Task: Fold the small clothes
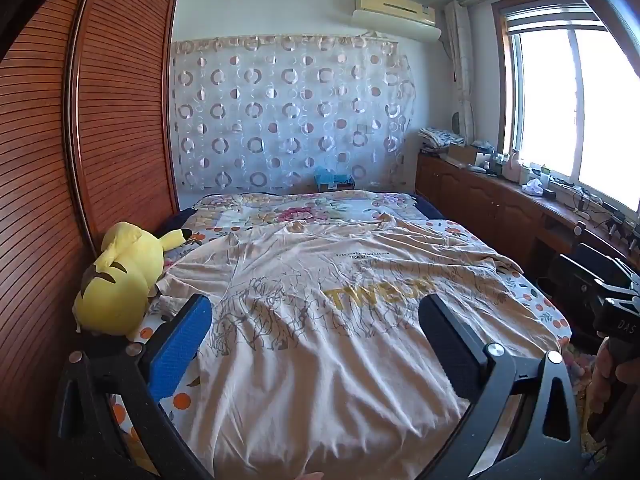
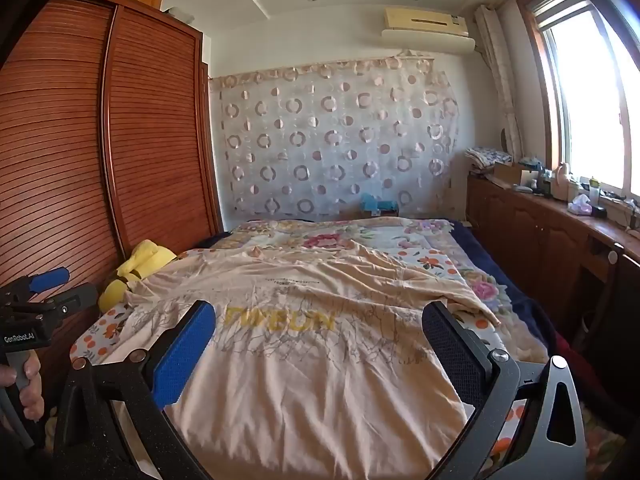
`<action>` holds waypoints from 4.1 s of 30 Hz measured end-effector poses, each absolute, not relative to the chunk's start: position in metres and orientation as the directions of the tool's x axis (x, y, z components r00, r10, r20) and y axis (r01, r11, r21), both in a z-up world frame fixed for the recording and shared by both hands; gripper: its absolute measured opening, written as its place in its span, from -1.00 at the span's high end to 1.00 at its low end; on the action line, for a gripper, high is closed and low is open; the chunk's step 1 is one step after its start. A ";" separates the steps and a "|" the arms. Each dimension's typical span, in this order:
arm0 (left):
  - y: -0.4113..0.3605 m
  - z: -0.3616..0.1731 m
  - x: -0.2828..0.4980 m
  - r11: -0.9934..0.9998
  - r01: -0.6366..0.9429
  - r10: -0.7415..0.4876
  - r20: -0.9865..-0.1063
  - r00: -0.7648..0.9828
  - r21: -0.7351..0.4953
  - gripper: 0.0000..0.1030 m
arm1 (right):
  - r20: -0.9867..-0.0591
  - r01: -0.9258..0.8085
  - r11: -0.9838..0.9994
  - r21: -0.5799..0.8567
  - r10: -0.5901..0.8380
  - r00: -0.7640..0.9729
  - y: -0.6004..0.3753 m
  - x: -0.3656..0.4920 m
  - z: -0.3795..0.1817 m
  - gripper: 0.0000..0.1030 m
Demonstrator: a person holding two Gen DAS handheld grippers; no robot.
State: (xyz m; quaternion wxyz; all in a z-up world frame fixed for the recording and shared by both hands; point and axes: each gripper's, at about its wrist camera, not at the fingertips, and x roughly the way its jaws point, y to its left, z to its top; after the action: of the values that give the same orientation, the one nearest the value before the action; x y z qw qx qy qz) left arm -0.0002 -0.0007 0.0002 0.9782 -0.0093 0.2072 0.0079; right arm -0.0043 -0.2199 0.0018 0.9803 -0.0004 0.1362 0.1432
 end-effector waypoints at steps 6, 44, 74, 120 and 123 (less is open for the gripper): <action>-0.001 0.000 0.000 1.000 -0.019 0.007 -0.407 0.913 -0.024 -1.00 | -0.273 -0.284 0.958 0.040 0.284 0.919 -0.219 -0.005 0.002 -1.00; -0.003 0.006 -0.007 1.000 -0.019 0.012 -0.396 0.918 -0.014 -1.00 | -0.274 -0.283 0.958 0.039 0.283 0.919 -0.219 -0.003 0.001 -1.00; -0.002 0.013 -0.009 1.000 -0.020 0.014 -0.392 0.920 -0.012 -1.00 | -0.265 -0.285 0.958 0.041 0.286 0.921 -0.218 -0.005 0.001 -1.00; 0.171 -0.054 0.058 0.980 -0.166 0.066 -0.606 0.792 -0.111 -0.84 | -0.389 -0.553 0.832 -0.045 0.495 0.777 -0.152 0.090 -0.025 -0.91; 0.184 -0.060 0.071 0.976 -0.174 0.057 -0.624 0.779 -0.128 -0.76 | -0.428 -0.584 0.811 -0.036 0.516 0.742 -0.144 0.111 -0.027 -0.85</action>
State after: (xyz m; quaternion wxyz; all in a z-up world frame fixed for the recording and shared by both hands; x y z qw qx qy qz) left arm 0.0715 0.1842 -0.0596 0.9389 -0.0894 0.3267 0.0617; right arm 0.1107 -0.1435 -0.0274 0.9295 -0.0840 0.2035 0.2959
